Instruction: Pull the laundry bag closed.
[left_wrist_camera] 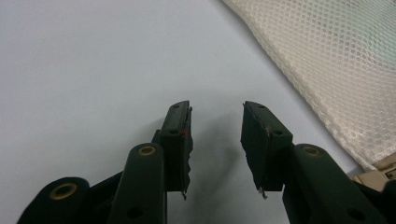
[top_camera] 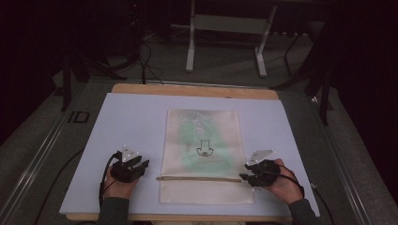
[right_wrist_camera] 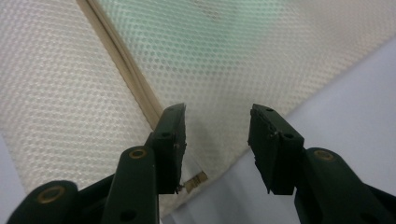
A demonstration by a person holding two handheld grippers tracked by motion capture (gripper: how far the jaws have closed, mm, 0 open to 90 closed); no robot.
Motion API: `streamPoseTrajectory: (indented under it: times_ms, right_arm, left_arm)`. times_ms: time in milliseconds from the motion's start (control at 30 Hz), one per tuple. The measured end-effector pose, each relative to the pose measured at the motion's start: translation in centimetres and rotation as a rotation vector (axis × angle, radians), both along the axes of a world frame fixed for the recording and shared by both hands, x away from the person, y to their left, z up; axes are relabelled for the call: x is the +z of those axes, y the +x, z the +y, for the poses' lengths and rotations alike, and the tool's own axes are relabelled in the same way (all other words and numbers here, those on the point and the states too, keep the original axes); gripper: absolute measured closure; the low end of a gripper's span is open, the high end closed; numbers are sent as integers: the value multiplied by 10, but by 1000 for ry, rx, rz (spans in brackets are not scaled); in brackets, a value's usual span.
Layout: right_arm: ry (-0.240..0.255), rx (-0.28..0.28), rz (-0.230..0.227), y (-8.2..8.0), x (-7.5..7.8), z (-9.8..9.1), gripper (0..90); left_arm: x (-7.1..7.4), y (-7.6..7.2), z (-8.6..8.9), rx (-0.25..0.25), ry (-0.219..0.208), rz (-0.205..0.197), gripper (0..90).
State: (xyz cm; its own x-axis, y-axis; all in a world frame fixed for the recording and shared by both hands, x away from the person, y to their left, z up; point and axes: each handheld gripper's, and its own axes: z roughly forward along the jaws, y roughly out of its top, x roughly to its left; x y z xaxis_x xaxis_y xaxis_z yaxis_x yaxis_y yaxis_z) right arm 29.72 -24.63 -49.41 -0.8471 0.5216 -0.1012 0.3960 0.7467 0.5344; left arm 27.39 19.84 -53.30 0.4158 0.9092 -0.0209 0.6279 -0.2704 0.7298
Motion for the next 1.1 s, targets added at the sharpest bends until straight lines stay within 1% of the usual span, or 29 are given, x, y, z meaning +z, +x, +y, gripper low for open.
streamPoseTrajectory:
  times_ms: [133,200,433,767,1100]
  right_arm:
    - [-8,28,0,0,2,6,562]
    - [-10,31,-4,0,2,7,562]
    - [-26,70,-6,1,5,17,560]
    - [-36,111,0,0,5,30,558]
    - [-40,163,3,0,6,47,554]
  left_arm:
    - [0,0,0,-3,2,1,619]
    - [0,0,0,-3,2,0,619]
    - [0,0,0,-2,1,-3,615]
    - [0,0,-1,-3,2,-2,608]
    - [0,0,0,-1,-1,2,593]
